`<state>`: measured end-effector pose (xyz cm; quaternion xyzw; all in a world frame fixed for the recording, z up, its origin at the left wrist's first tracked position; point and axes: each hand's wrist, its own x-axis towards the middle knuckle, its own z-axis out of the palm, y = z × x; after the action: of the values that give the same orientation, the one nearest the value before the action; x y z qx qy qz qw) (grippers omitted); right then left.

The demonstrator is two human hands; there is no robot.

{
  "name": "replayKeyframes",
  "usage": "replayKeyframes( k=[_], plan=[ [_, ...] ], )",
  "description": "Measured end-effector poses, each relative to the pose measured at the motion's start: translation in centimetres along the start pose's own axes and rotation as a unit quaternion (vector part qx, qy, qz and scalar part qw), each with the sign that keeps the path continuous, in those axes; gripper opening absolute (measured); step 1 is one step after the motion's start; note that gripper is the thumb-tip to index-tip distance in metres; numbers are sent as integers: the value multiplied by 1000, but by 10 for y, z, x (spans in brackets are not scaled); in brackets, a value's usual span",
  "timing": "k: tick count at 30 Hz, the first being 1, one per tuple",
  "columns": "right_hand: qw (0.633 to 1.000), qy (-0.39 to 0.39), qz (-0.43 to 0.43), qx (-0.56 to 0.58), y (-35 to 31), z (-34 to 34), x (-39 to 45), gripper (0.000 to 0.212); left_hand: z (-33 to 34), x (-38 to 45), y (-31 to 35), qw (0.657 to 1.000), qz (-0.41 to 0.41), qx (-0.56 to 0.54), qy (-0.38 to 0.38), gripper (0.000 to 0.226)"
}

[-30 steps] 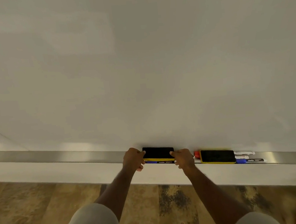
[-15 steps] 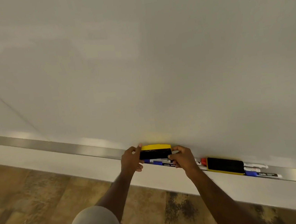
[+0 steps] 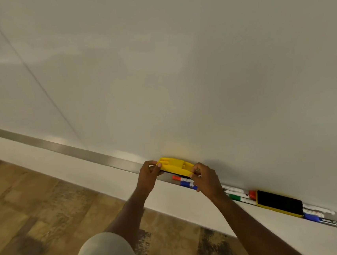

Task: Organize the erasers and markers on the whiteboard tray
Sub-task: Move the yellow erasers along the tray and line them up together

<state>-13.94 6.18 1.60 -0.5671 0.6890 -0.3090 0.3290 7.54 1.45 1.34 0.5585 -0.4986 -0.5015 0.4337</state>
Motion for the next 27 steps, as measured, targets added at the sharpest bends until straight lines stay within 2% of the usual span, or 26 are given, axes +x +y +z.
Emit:
replayKeyframes(
  k=[4,6,9,15,27],
  plan=[
    [998,11,-35,-57,-22,30,12,7,-30,16,-10,999,0,-14,33,26],
    [996,-9,-44,-83,-34,49,20,4,-49,30,-16,999,-4,14,51,26],
    [983,0,-68,-171,-54,82,35,9,-81,55,-24,994,-5,83,68,25],
    [977,-13,-74,-200,-101,151,72,13,-148,98,-44,975,-11,170,143,30],
    [943,-93,-132,-291,-168,284,149,17,-280,174,-84,948,-32,279,147,32]
  ],
)
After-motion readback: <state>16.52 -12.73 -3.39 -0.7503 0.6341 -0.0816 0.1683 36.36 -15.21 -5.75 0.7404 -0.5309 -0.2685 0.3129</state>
